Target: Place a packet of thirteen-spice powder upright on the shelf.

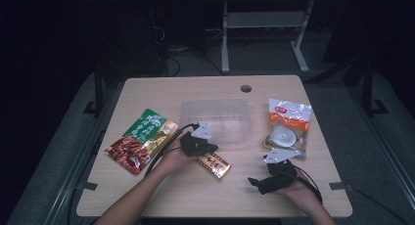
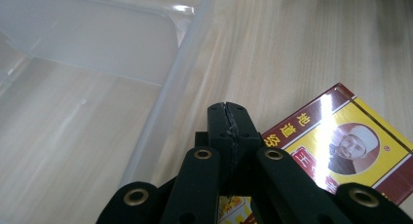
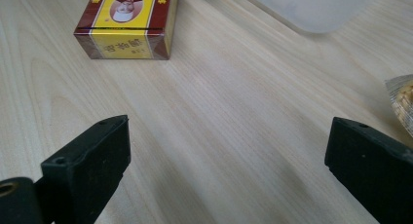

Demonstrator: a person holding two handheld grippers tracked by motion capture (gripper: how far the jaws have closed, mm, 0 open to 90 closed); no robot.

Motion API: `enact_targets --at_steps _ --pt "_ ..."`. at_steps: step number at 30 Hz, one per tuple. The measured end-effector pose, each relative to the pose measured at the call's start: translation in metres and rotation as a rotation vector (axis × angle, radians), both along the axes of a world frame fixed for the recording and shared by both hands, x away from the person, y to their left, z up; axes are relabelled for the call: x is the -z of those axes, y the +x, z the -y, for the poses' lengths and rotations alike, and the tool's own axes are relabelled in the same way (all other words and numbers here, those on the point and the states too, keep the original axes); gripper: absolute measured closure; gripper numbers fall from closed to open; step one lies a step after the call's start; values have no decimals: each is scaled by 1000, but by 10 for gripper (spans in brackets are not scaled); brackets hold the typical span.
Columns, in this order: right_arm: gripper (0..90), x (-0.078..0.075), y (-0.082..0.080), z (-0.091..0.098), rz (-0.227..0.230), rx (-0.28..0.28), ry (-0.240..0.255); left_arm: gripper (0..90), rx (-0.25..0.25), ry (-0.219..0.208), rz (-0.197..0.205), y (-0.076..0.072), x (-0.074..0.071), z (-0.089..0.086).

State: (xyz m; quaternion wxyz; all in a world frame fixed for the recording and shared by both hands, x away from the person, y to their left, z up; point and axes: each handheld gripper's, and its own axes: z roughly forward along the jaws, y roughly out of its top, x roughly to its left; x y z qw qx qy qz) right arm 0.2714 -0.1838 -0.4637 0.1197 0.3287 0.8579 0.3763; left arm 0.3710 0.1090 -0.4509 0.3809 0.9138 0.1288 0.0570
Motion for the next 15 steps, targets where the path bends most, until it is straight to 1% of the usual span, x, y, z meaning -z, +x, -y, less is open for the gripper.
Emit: enact_targets --at_steps 4,5,7,8,10,11,12,13,14,15 --pt "25 0 0 0 0 3 2 897 8 13 -9 -5 -1 -4" --pt "25 0 0 0 -1 4 2 897 14 20 -22 -8 -2 -8" --pt "25 0 0 0 -1 5 3 897 15 26 -26 -10 -3 -10" --pt "25 0 0 0 -1 4 2 897 20 29 -39 -14 -3 -14" --pt "25 0 0 0 -2 5 2 898 26 33 -48 -19 -4 -19" --pt "25 0 0 0 -1 5 2 898 34 46 -45 -21 -4 -21" --pt "25 0 0 0 -1 5 2 897 34 46 -45 -21 -4 -21" --pt "25 0 0 0 -4 6 1 897 32 49 -39 -25 -5 -25" --pt "25 0 0 0 -4 6 1 897 32 49 -39 -25 -5 -25" --pt "25 1 0 0 -4 5 0 897 20 48 -39 -23 -5 -27"
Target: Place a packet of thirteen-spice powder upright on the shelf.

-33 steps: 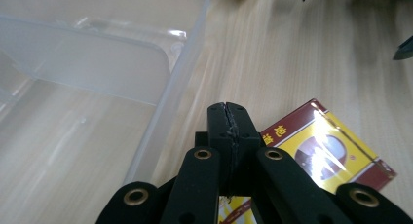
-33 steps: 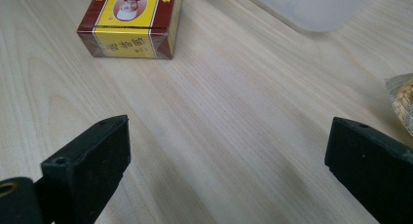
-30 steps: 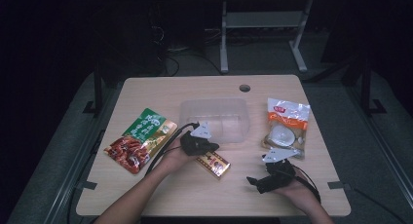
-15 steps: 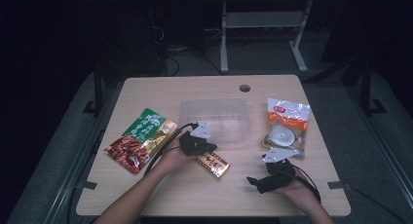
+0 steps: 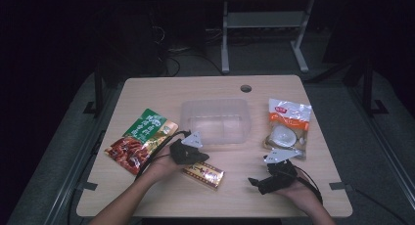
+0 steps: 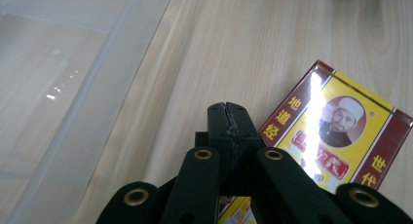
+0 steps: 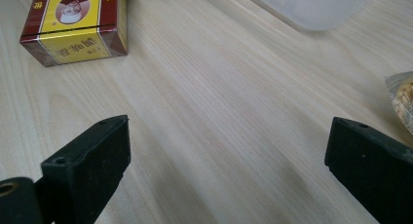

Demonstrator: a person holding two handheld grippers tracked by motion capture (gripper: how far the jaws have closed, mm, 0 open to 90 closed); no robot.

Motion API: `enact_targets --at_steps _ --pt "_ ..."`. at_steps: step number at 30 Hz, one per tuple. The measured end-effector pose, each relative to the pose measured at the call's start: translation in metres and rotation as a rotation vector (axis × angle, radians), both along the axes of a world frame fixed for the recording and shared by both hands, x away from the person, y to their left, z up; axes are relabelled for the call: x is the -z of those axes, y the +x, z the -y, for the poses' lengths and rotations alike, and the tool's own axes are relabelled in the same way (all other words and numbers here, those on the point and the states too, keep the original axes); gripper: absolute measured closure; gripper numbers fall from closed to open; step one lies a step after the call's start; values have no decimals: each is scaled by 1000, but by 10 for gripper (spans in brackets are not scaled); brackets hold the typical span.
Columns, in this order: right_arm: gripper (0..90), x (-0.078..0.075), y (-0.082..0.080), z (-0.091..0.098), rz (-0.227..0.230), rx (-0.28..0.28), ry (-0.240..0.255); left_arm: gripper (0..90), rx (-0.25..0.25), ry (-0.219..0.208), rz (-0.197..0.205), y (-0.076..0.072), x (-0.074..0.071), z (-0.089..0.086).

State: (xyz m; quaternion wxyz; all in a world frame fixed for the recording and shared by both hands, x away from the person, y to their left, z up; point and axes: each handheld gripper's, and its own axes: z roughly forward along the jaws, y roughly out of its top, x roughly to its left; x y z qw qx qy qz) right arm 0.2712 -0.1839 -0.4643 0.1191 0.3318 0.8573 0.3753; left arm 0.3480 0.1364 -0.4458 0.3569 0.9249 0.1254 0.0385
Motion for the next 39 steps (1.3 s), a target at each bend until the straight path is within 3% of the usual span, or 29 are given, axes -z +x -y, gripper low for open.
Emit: enact_targets --at_steps 6,12,14,23,30,35,37,39 --pt "25 -1 -1 0 5 -2 1 898 -43 4 -13 10 1 -14" --pt "25 -1 0 0 3 -3 -1 897 -47 18 -26 8 3 -21" --pt "25 0 -1 0 6 -5 1 897 -40 41 -28 3 4 -28" --pt "25 0 0 -1 4 -2 -1 897 -46 43 -77 -20 5 -51" --pt "25 0 0 -1 4 -3 -4 897 -19 22 -124 -46 5 -54" --pt "25 0 0 -1 6 -6 -4 895 -21 30 -115 -54 4 -54" --pt "25 0 0 -1 5 -6 -4 875 -48 12 -108 -52 1 -56" --pt "25 0 0 -1 6 -8 -4 787 -70 -33 -103 -52 -7 -62"
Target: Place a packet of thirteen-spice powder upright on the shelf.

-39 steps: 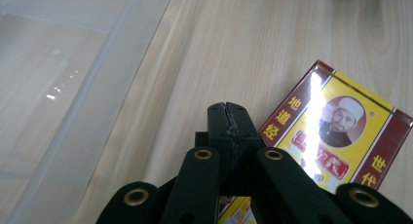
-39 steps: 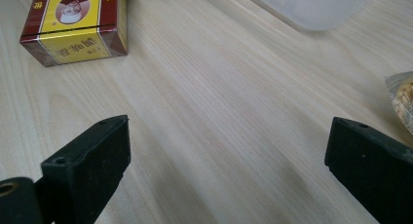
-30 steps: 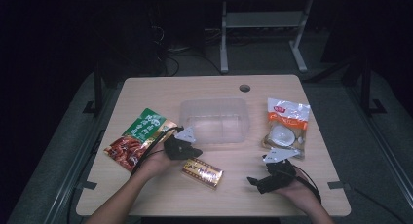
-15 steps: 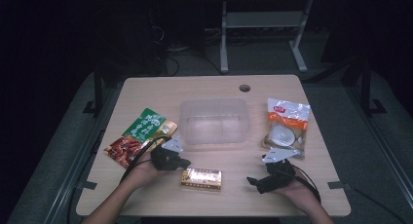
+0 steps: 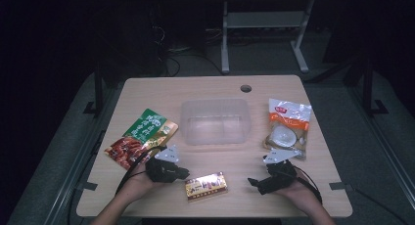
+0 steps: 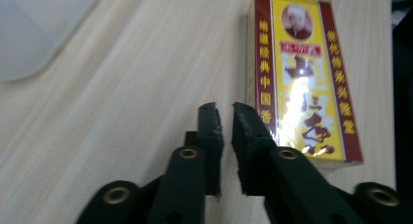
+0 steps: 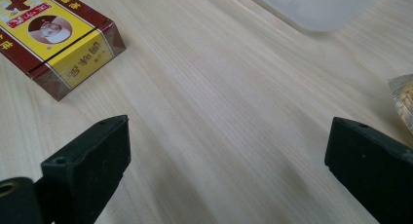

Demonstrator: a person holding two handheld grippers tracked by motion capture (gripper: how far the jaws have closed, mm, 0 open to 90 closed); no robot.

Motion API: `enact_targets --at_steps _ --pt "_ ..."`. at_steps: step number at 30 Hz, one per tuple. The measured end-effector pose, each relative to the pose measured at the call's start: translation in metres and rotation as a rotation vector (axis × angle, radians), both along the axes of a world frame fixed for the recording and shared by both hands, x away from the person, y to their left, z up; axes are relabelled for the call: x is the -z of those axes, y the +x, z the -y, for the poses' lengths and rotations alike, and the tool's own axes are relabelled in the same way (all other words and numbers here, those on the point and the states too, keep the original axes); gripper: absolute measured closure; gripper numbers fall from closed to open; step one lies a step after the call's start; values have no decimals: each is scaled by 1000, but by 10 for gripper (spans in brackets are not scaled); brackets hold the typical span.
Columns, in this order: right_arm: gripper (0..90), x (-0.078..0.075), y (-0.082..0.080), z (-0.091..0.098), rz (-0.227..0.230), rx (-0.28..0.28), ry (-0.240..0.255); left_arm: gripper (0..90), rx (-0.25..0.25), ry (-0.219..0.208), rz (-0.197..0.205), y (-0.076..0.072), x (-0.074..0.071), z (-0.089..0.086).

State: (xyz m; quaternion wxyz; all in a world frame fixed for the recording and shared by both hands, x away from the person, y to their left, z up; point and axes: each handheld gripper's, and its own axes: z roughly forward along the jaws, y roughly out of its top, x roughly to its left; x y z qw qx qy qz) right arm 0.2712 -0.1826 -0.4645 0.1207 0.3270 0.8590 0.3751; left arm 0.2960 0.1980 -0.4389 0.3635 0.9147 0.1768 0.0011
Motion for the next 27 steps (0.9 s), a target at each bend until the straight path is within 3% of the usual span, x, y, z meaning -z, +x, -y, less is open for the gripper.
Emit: enact_targets --at_steps 3,4,7,8,14,16,21,25,27 --pt "25 0 0 0 0 0 1 740 -4 -21 -1 -3 -3 -2" --pt "25 0 0 0 0 3 3 671 1 -23 -11 -8 -4 -2" --pt "25 0 0 0 -1 5 4 609 15 -33 -22 -14 -3 -2" --pt "25 0 0 0 -2 5 3 544 24 -45 -33 -21 -3 -1" --pt "25 0 0 0 1 -2 0 334 27 -40 4 -34 -1 2" --pt "25 0 0 0 0 -1 0 301 40 -12 25 -38 3 7" --pt "25 1 0 -1 1 -4 -1 246 61 12 41 -40 9 17" --pt "25 1 0 -1 -6 -4 -1 222 75 48 45 -40 16 22" --pt "25 1 0 -1 -7 -4 -1 222 73 44 41 -40 17 24"
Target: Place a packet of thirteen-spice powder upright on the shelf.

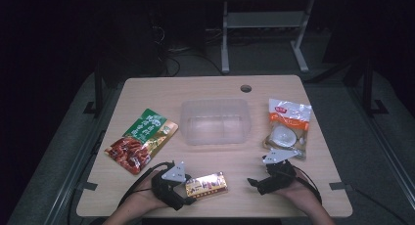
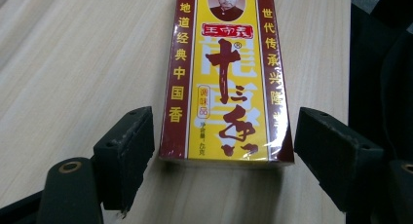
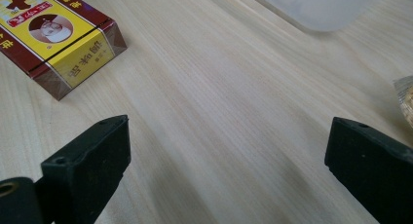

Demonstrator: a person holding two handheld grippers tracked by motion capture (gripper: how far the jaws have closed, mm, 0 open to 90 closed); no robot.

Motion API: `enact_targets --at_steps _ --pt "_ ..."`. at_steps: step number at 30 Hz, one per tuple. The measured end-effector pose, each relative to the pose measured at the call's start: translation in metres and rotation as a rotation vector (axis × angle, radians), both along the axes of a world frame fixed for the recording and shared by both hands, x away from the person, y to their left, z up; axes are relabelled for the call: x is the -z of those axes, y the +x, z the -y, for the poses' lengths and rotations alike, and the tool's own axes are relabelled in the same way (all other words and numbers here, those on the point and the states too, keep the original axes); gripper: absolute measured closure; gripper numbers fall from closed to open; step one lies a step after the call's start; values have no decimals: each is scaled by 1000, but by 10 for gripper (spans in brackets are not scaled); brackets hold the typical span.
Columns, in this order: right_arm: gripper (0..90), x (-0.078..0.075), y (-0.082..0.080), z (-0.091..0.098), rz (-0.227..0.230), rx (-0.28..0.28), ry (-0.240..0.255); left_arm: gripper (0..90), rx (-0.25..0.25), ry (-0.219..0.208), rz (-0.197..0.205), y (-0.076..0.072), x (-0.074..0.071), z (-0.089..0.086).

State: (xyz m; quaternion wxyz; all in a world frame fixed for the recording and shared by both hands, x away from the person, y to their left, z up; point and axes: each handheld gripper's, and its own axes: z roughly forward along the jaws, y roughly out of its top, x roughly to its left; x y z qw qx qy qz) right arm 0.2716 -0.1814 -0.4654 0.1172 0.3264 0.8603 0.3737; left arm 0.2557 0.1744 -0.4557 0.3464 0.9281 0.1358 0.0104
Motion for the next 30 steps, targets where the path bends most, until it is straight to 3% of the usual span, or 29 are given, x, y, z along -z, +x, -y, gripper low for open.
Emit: enact_targets --at_steps 3,18,30 --pt "25 0 0 0 2 0 1 223 5 10 -15 2 2 3" --pt "26 0 0 0 3 2 2 307 12 20 1 1 5 8" --pt "26 0 0 -1 5 -2 0 321 28 48 16 2 3 10"
